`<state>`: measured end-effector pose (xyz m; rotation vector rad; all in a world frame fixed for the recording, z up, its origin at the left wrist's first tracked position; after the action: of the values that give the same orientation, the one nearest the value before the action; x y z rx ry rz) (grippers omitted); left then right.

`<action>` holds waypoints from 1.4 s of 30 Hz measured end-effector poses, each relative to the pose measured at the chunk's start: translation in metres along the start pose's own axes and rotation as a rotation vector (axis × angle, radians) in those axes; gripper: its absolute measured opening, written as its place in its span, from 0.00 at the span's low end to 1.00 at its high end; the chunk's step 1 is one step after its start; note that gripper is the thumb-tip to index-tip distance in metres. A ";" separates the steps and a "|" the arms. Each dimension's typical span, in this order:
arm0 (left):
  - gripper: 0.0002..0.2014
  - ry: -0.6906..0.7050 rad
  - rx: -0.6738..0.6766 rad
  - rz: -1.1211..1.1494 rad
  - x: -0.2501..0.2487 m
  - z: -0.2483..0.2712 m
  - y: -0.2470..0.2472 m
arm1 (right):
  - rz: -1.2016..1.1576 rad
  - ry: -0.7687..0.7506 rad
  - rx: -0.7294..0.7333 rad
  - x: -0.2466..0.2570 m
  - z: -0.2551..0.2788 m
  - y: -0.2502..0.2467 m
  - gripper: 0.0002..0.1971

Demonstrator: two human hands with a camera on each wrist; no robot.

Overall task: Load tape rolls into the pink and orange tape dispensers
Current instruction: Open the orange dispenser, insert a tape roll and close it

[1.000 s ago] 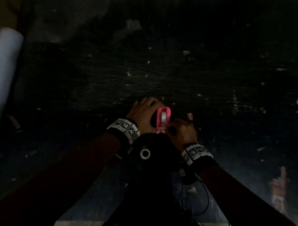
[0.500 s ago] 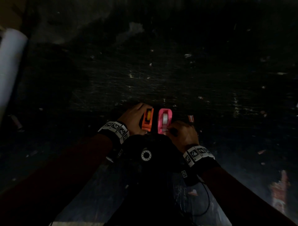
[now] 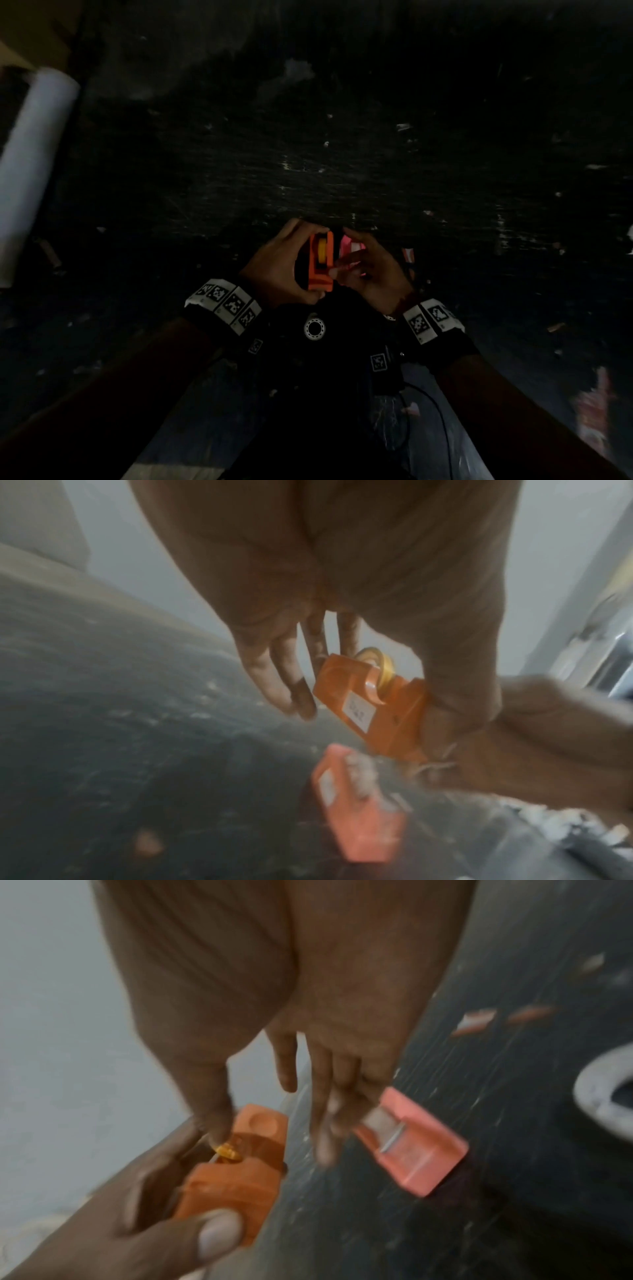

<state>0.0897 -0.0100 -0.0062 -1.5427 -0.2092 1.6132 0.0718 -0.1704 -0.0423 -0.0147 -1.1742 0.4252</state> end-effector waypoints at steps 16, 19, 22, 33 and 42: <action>0.29 -0.164 -0.042 0.464 0.008 0.035 -0.005 | -0.258 -0.044 0.125 0.001 0.014 0.012 0.37; 0.28 -0.188 -0.129 0.455 0.025 0.041 -0.017 | -0.256 -0.038 0.093 -0.006 0.012 0.005 0.36; 0.30 -0.278 -0.182 0.239 0.059 0.050 -0.029 | -0.225 -0.043 0.030 -0.010 0.011 -0.005 0.35; 0.27 -0.481 0.053 -0.266 0.124 0.075 0.009 | -0.164 -0.055 -0.009 -0.008 0.019 -0.011 0.39; 0.20 -0.307 -0.106 -0.155 0.083 0.070 0.041 | -0.093 -0.081 0.001 -0.004 0.024 -0.012 0.36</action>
<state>0.0214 0.0501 -0.0780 -1.3138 -0.5759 1.7300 0.0526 -0.1878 -0.0330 0.0588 -1.2493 0.3469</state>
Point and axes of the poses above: each hand's wrist, its own z-axis away from the middle knuckle, its own y-axis out of the palm, x = y × z, the point moved 9 cm from there along -z, towards the middle knuckle
